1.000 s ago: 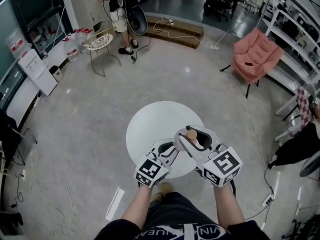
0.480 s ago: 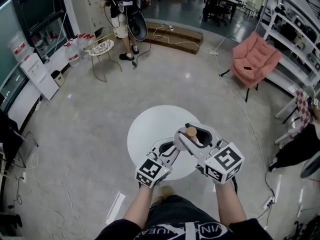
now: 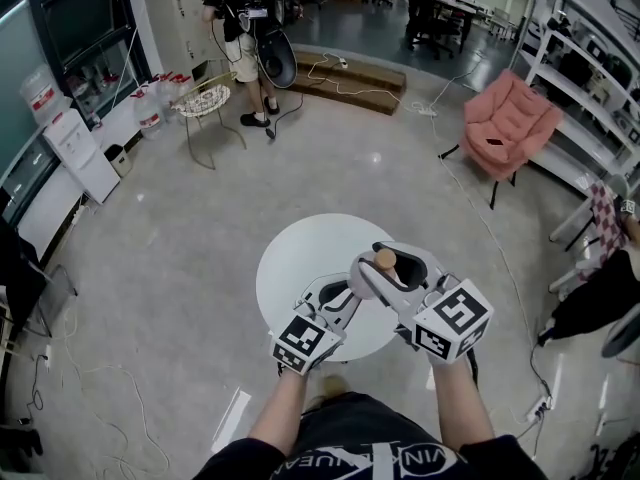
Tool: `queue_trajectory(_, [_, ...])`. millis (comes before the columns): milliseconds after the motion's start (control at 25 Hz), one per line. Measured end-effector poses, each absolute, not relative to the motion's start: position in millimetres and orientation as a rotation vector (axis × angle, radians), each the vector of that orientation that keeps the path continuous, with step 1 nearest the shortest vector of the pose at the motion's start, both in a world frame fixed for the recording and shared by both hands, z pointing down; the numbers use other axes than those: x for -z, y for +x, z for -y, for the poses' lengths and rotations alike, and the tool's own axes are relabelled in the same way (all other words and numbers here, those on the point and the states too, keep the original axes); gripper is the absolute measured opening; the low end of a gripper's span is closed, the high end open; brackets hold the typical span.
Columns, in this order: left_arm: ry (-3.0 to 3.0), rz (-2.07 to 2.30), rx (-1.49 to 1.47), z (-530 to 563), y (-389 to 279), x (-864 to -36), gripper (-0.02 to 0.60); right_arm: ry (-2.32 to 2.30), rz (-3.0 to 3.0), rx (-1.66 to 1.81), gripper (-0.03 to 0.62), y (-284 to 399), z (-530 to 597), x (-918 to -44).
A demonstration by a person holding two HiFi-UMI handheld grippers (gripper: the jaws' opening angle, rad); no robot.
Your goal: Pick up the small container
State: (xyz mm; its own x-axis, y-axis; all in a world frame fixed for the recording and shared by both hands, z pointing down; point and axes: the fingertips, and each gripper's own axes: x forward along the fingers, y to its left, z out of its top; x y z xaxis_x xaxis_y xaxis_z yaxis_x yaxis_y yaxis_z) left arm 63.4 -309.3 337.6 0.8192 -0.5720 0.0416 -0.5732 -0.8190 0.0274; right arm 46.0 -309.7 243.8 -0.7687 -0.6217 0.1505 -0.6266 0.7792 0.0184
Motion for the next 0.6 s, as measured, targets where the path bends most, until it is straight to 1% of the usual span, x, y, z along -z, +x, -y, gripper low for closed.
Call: queue_trajectory(600, [2.989, 0.937, -0.032, 308.3, 60.0, -325.0, 0.029, 1.005, 2.833, -0.019, 0.133, 43.2, 306.9, -231.4])
